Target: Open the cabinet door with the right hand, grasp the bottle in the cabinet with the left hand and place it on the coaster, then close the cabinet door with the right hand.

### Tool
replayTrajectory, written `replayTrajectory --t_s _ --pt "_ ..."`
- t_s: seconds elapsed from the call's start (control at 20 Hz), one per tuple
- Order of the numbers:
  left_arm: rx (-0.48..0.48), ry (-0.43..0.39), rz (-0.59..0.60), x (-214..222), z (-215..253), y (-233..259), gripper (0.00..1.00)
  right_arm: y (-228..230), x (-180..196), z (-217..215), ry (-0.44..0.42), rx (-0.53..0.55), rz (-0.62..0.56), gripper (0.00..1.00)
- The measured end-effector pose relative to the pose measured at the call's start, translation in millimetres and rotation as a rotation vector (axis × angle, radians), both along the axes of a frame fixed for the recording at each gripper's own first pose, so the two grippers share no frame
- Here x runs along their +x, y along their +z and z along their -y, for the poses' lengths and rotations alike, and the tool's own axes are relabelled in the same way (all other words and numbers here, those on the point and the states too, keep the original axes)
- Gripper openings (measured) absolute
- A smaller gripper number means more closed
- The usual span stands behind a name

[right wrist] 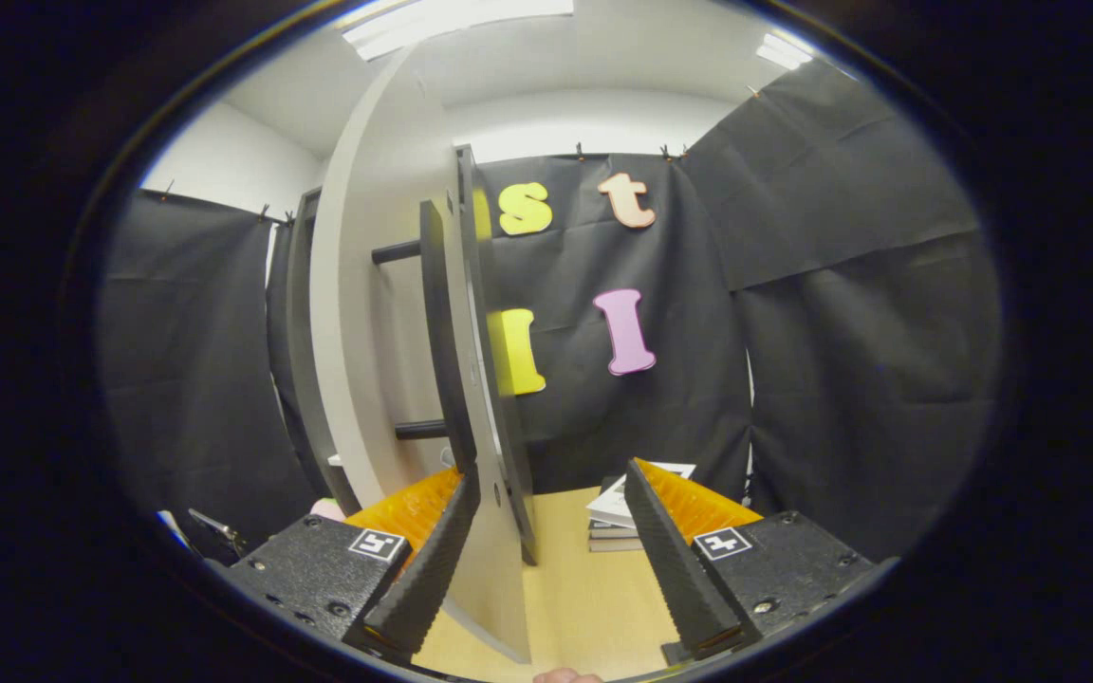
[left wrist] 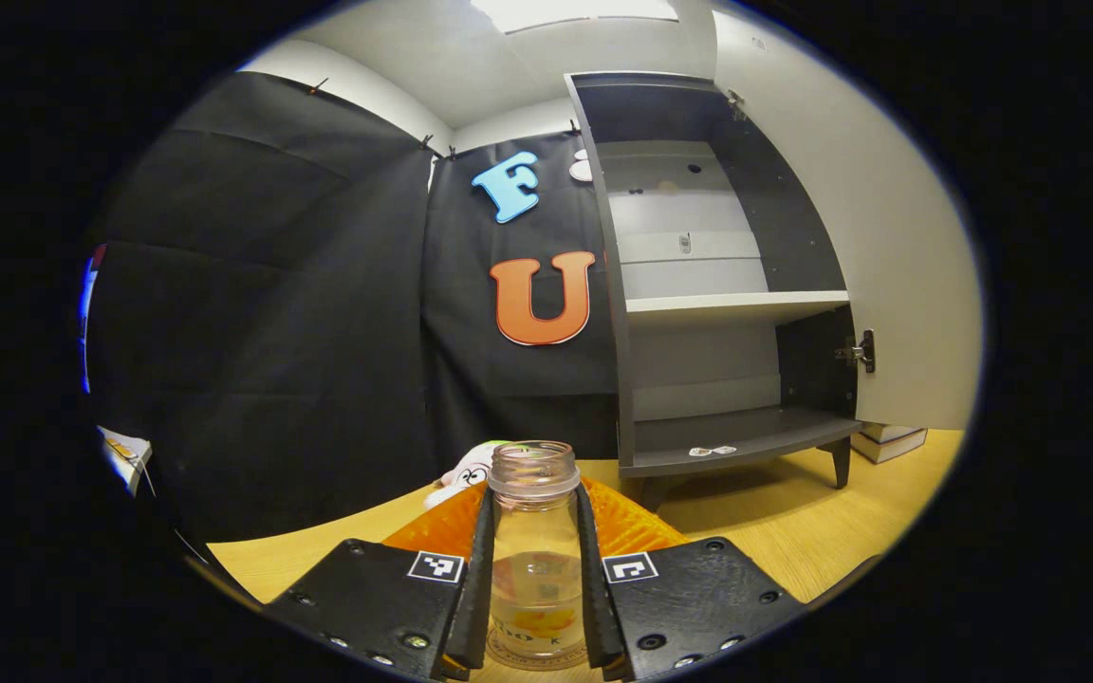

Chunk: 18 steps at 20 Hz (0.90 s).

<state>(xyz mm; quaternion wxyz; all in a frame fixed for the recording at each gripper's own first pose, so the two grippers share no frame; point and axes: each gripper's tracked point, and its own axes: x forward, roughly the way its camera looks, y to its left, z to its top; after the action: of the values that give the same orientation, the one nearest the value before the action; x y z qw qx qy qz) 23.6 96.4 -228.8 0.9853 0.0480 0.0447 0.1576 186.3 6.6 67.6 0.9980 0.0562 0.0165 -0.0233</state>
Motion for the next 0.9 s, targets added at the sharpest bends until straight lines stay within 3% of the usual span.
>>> replayTrajectory --t_s 0.15,0.2,0.25,0.3,0.35,0.4,0.7,0.9 --pt "-0.007 0.004 0.012 -4 -3 -4 0.39 -1 0 0 -0.007 0.006 -0.006 0.94" --pt "-0.015 0.0 -0.001 -3 -2 -9 0.28 -1 -1 0 -0.009 0.007 -0.005 0.94" --pt "-0.008 -0.005 0.009 -2 -2 -7 0.38 0 -1 0 -0.01 0.009 -0.002 0.94" --pt "-0.019 -0.015 0.008 -1 -1 -8 0.39 -1 -1 0 -0.012 0.012 -0.002 0.94" --pt "-0.025 -0.013 0.011 -1 -2 -7 0.29 -2 0 0 -0.013 0.015 -0.002 0.94" --pt "-0.031 -0.013 0.01 -2 -4 -6 0.42 -2 -1 1 -0.014 0.018 -0.002 0.94" --pt "-0.04 -0.048 -0.009 2 -1 -5 0.47 -3 -1 1 -0.02 0.018 0.006 0.94" --pt "-0.048 -0.071 -0.02 3 1 7 0.8 -1 -1 1 -0.026 0.003 0.02 0.95"
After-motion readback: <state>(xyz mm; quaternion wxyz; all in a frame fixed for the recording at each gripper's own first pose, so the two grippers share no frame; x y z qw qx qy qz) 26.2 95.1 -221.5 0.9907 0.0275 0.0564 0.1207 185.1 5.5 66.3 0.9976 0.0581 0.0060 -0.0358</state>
